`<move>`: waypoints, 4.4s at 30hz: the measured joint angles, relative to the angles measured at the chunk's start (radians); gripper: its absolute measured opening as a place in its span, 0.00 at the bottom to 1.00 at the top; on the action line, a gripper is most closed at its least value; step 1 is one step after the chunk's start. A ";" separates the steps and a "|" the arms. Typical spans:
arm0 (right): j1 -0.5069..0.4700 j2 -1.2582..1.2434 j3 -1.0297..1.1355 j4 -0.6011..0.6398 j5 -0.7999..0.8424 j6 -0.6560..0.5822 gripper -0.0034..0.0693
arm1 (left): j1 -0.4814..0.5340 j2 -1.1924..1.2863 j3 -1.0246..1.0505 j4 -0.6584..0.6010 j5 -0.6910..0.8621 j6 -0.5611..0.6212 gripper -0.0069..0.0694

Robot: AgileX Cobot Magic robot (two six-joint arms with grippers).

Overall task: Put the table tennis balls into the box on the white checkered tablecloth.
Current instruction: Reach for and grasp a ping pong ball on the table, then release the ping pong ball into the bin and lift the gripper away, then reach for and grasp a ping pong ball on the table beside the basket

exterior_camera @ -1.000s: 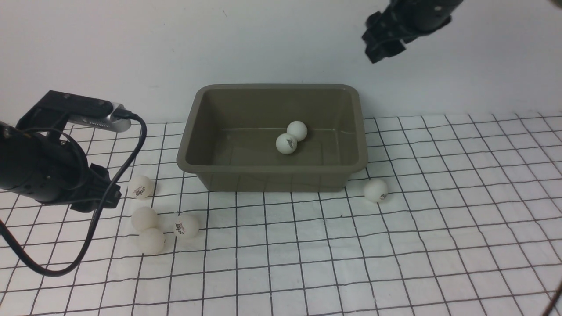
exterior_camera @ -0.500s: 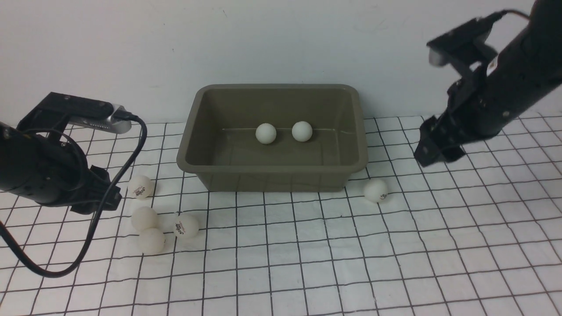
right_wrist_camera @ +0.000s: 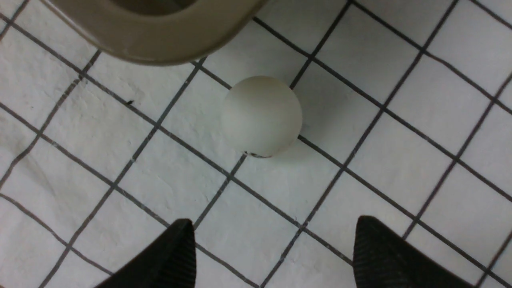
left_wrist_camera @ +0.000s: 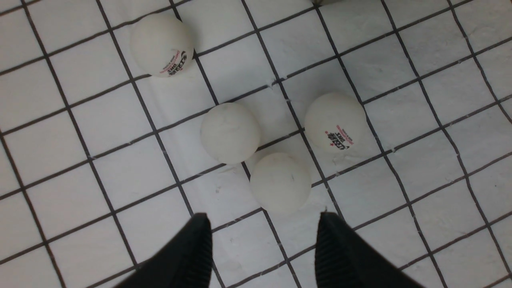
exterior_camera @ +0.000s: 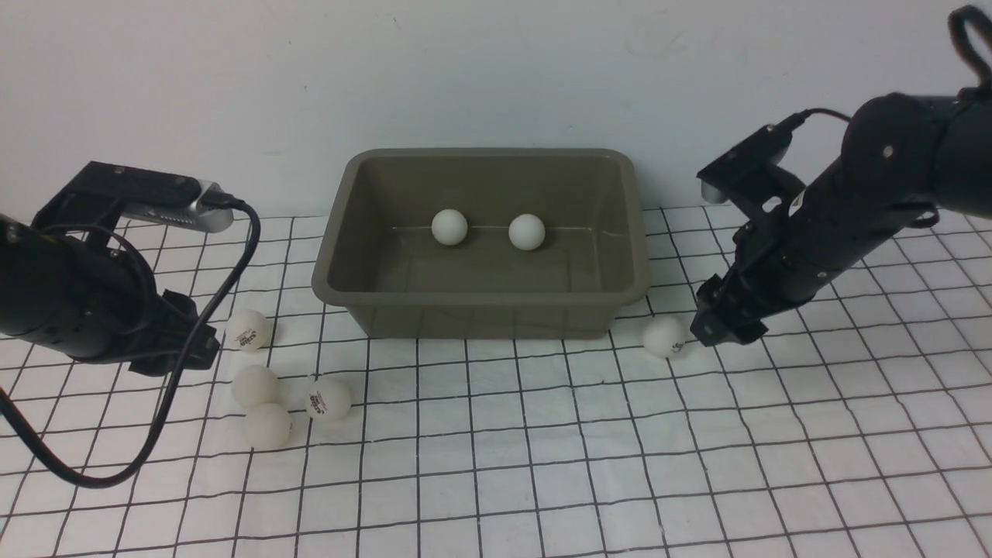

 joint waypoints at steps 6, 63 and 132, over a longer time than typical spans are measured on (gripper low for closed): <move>0.000 0.055 -0.038 0.075 0.001 -0.090 0.71 | 0.000 0.000 0.000 0.000 0.000 0.001 0.52; -0.007 0.222 -0.234 -0.049 0.226 -0.043 0.54 | 0.000 0.000 0.000 -0.001 0.002 0.006 0.52; 0.147 -0.113 -1.068 -0.266 0.453 0.260 0.72 | 0.000 0.408 -0.261 -0.035 -0.155 -0.001 0.76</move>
